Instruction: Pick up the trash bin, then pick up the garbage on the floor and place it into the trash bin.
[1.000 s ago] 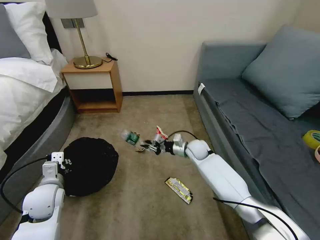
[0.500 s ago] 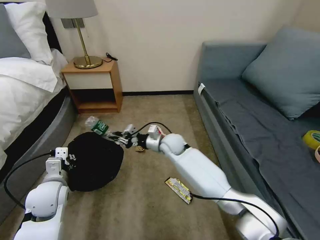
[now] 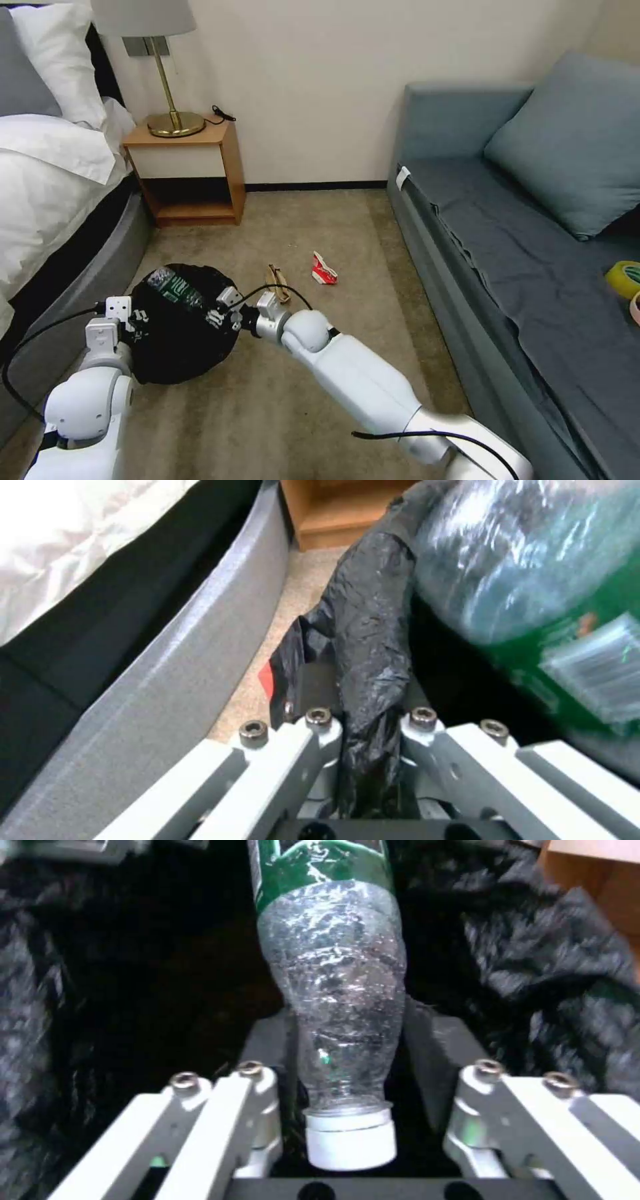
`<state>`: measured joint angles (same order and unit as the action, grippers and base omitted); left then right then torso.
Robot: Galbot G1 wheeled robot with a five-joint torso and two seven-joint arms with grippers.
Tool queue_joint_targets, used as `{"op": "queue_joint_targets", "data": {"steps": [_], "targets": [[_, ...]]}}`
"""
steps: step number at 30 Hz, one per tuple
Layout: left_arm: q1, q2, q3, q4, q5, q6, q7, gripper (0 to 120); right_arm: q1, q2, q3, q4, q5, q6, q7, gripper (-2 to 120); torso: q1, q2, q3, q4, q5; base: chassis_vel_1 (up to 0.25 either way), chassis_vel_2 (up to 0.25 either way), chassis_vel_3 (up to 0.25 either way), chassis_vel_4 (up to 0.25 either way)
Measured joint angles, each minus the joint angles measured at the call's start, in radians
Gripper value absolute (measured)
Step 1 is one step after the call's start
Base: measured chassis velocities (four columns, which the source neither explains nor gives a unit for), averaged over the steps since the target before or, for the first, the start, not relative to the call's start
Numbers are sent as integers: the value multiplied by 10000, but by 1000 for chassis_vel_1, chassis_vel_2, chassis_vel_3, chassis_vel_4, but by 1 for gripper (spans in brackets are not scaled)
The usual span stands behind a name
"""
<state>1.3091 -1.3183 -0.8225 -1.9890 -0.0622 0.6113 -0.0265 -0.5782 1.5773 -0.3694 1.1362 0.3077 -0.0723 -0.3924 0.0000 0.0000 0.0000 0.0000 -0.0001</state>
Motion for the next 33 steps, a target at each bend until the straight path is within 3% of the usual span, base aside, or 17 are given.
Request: {"op": "queue_joint_targets", "data": {"steps": [8,11,13,14,18,26,29,33], "targets": [[-82,89,-24,210,-93,-31,2,4,-35,-280,-25,104,-335,33,16,64,0,0,0,-1,1,0,0,0,0],[-126,181,-57,308,-165,-60,12,4,18,-552,-64,190,-373,41,63,79,0,0,0,0,2,0,0,0,0],[-139,200,-66,330,-174,-77,12,4,43,-624,-68,190,-392,48,73,80,0,0,0,0,2,0,0,0,0],[-156,228,-84,366,-194,-107,13,4,78,-717,-68,190,-426,66,84,88,0,0,0,-1,2,0,0,0,0],[-199,287,-130,486,-229,-197,22,4,187,-991,-7,190,-474,125,86,98,0,0,0,0,3,0,0,0,0],[-156,350,-170,683,-350,-313,19,4,363,-2044,350,-45,-848,72,122,100,0,0,0,0,4,0,0,0,0],[-101,373,-120,722,-336,-324,16,4,430,-2911,353,-625,-1442,-116,281,100,0,0,0,-2,5,0,0,0,0],[-37,348,-139,543,-252,-326,4,4,326,-4023,632,-722,-1991,-994,-1192,100,0,1,0,0,5,0,0,0,0]]}}
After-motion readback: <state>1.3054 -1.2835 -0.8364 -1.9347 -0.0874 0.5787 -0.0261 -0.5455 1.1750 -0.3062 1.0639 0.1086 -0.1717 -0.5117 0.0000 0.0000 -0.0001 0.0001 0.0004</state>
